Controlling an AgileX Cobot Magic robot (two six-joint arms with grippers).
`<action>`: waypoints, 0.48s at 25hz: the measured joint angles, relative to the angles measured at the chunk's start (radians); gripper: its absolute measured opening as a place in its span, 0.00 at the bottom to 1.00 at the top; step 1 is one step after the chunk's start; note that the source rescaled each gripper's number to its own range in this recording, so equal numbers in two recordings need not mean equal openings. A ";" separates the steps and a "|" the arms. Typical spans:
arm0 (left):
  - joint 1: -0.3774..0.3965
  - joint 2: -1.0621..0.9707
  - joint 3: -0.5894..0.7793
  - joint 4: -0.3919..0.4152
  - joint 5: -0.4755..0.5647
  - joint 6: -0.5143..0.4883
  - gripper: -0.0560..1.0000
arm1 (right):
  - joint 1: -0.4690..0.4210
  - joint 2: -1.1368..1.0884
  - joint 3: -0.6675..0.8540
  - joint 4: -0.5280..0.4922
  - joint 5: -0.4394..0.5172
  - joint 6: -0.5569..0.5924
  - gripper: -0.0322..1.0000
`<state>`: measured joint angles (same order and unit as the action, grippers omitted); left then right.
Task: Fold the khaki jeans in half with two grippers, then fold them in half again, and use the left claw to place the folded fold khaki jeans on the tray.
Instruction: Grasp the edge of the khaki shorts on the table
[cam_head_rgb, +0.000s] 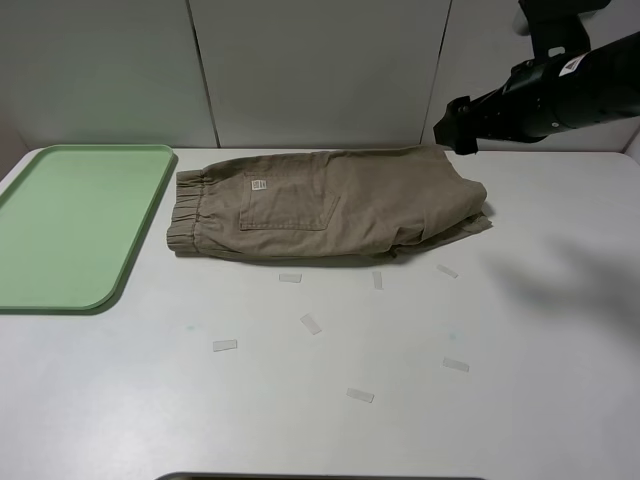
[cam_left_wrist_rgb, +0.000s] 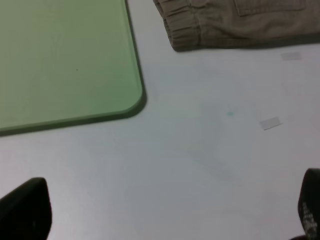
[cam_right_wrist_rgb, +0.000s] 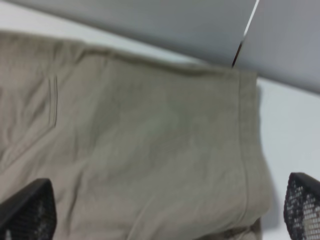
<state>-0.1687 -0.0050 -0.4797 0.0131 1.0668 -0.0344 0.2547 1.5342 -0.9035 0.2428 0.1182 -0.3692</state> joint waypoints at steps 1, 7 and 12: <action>0.000 0.000 0.000 0.000 0.000 0.000 1.00 | 0.000 0.006 0.000 0.000 0.005 0.001 1.00; 0.000 0.000 0.000 0.000 0.000 0.000 1.00 | 0.000 0.009 0.000 0.029 -0.014 0.002 1.00; 0.000 0.000 0.000 0.000 0.000 0.000 1.00 | 0.000 0.009 0.000 0.058 -0.046 0.002 1.00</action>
<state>-0.1687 -0.0050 -0.4797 0.0131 1.0668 -0.0344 0.2547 1.5434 -0.9035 0.3008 0.0717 -0.3670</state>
